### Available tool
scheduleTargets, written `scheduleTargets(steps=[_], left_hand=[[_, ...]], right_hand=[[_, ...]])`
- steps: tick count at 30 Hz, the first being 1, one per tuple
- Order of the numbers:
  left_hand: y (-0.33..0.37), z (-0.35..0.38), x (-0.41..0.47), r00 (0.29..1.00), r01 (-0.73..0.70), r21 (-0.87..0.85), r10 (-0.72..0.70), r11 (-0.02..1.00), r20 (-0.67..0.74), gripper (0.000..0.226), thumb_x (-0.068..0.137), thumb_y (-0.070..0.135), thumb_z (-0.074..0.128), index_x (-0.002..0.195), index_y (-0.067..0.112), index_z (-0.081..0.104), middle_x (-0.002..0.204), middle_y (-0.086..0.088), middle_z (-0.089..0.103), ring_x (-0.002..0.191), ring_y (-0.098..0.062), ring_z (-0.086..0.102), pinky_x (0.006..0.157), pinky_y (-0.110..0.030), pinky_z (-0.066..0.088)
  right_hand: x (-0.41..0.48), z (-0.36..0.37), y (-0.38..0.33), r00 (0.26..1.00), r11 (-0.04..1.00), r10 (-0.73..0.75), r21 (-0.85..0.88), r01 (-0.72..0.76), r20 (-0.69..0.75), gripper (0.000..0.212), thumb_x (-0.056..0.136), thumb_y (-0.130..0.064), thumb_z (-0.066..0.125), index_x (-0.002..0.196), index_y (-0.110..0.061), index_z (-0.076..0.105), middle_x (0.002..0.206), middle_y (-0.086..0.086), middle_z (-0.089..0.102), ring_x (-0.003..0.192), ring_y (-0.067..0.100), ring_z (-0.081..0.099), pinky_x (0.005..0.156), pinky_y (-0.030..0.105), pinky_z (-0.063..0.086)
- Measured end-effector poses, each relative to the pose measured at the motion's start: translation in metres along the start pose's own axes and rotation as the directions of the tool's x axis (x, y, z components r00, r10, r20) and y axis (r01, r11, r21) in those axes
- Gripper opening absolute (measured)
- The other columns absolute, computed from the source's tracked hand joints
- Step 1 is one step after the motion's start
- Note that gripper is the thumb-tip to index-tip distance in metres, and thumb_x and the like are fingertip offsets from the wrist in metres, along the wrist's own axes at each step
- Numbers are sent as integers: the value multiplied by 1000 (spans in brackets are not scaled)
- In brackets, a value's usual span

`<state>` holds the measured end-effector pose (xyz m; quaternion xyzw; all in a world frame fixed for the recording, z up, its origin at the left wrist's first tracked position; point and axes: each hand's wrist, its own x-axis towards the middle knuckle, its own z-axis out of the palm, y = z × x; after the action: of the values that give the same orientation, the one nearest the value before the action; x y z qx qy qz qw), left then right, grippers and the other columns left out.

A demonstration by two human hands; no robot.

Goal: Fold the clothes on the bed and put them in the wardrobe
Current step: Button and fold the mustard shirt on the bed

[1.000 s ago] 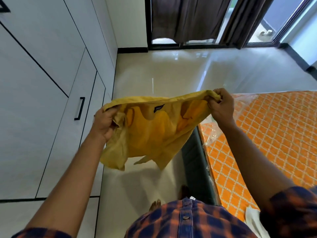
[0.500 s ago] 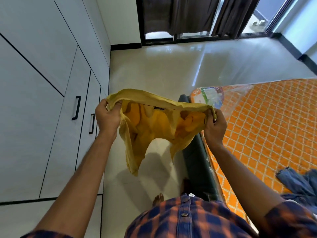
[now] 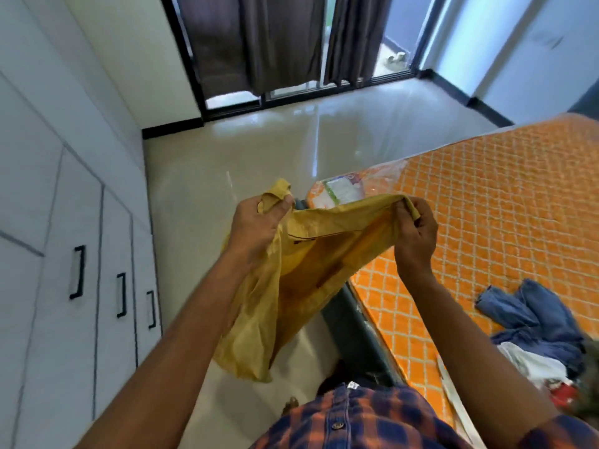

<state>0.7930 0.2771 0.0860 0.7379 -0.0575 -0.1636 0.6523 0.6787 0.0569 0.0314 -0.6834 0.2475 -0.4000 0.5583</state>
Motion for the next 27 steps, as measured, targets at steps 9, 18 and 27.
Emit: scheduleTargets(steps=[9, 18, 27], left_hand=[[40, 174, 77, 966, -64, 2, 61, 998, 250, 44, 83, 55, 73, 87, 11, 75, 86, -15, 74, 84, -34, 70, 84, -65, 55], [121, 411, 187, 829, -491, 260, 354, 832, 433, 43, 94, 35, 65, 56, 24, 47, 56, 9, 47, 53, 0, 46, 54, -24, 39], [-61, 475, 197, 719, -509, 561, -36, 653, 694, 36, 94, 32, 68, 69, 6, 64, 58, -8, 52, 61, -28, 53, 57, -34, 28]], right_hand=[[75, -162, 19, 907, 967, 240, 166, -192, -346, 13, 102, -26, 59, 93, -19, 66, 61, -9, 63, 50, 13, 55, 43, 25, 43], [253, -258, 18, 592, 999, -30, -43, -9, -806, 21, 92, -24, 67, 71, -24, 63, 65, -9, 54, 65, 9, 46, 64, 27, 40], [217, -212, 194, 652, 731, 432, -182, -658, -623, 12, 88, -25, 75, 88, -14, 79, 77, 10, 73, 73, 21, 63, 63, 28, 34]])
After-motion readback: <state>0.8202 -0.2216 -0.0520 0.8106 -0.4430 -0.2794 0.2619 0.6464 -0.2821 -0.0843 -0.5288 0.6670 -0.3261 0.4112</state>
